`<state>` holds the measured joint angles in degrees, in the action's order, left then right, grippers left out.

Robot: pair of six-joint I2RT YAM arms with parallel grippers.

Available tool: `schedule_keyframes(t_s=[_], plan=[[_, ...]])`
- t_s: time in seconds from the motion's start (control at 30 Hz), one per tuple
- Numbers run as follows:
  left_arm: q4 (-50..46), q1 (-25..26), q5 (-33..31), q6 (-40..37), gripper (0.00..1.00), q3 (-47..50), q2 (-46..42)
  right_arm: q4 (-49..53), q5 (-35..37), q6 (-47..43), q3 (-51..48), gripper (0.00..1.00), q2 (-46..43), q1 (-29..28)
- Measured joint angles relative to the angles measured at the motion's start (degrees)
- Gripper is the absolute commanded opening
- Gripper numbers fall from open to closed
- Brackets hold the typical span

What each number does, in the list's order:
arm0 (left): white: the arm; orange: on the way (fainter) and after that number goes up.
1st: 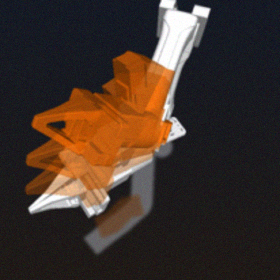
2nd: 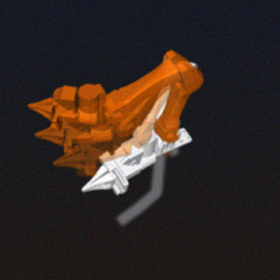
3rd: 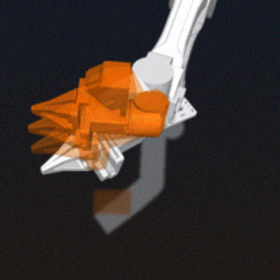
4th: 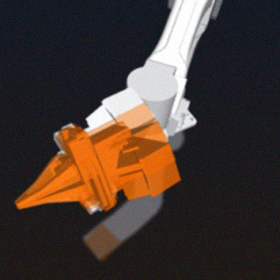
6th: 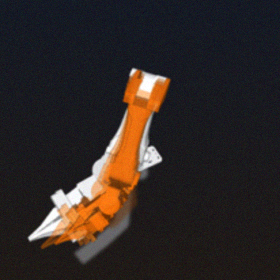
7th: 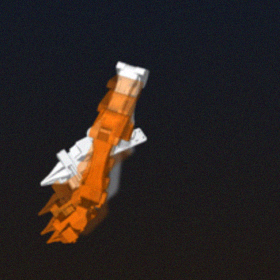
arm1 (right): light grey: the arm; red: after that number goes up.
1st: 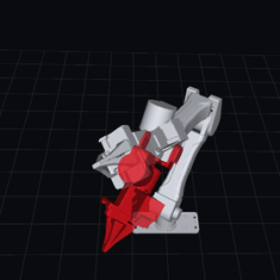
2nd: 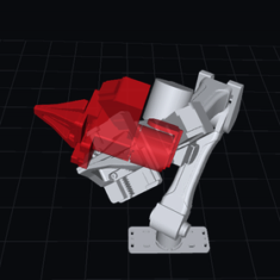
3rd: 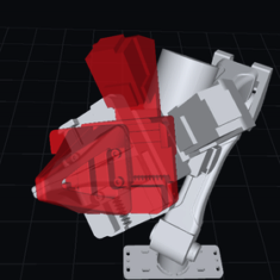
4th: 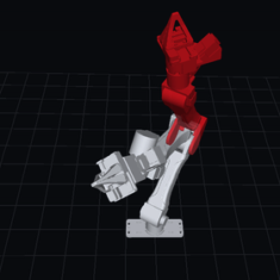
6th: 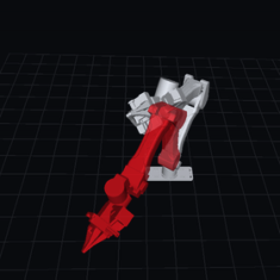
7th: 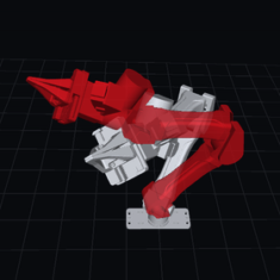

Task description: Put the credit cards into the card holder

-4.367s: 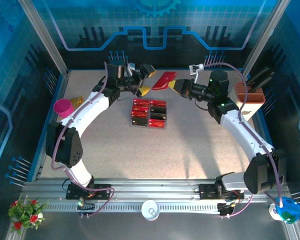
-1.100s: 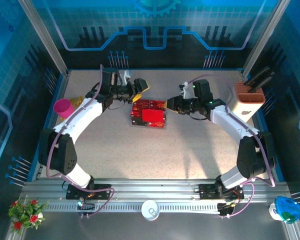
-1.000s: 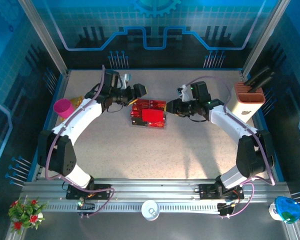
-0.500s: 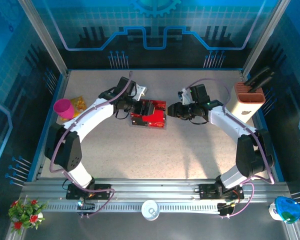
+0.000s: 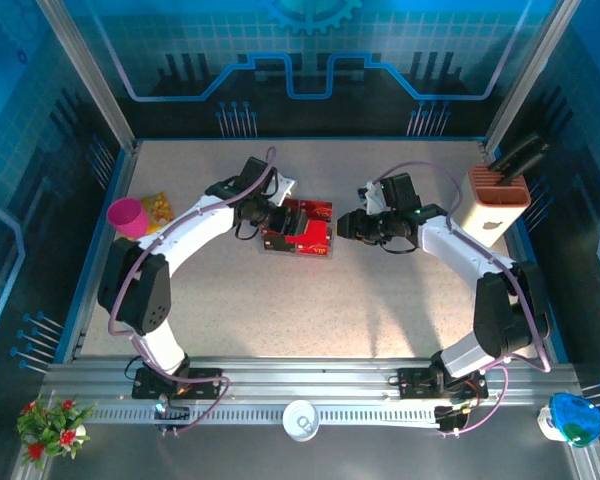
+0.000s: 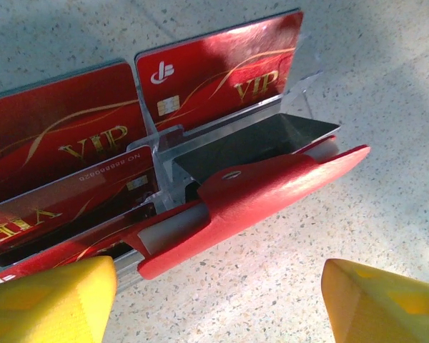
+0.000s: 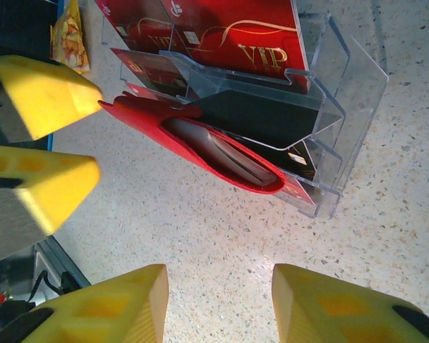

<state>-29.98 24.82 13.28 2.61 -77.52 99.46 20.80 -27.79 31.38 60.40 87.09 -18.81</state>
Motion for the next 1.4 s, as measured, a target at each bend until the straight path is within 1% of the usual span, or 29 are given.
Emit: schedule_keyframes(t_s=[0.23,0.6,0.8,1.03,1.27,1.4], plan=[[0.3,0.0,0.0,-0.1,0.66,0.0,1.6,0.2,0.0,-0.4,-0.7,0.42,-0.7,0.1],[0.7,0.0,0.1,-0.6,0.46,0.0,1.8,0.2,0.0,-0.4,-1.1,0.39,-0.7,0.1],[1.4,0.0,0.5,-1.2,0.3,0.0,1.9,0.2,0.0,-1.0,-1.1,0.38,-0.7,0.2],[2.0,0.0,1.5,-1.3,0.0,0.0,1.9,0.2,-0.1,-1.3,-1.1,0.36,-0.7,0.6],[2.0,0.0,3.2,-1.5,0.0,0.0,1.7,0.3,-0.3,-1.5,-1.1,0.36,-0.7,0.6],[1.9,0.0,4.4,-1.0,0.0,0.0,-0.2,0.2,-1.1,-1.4,-1.0,0.36,-0.7,0.8]])
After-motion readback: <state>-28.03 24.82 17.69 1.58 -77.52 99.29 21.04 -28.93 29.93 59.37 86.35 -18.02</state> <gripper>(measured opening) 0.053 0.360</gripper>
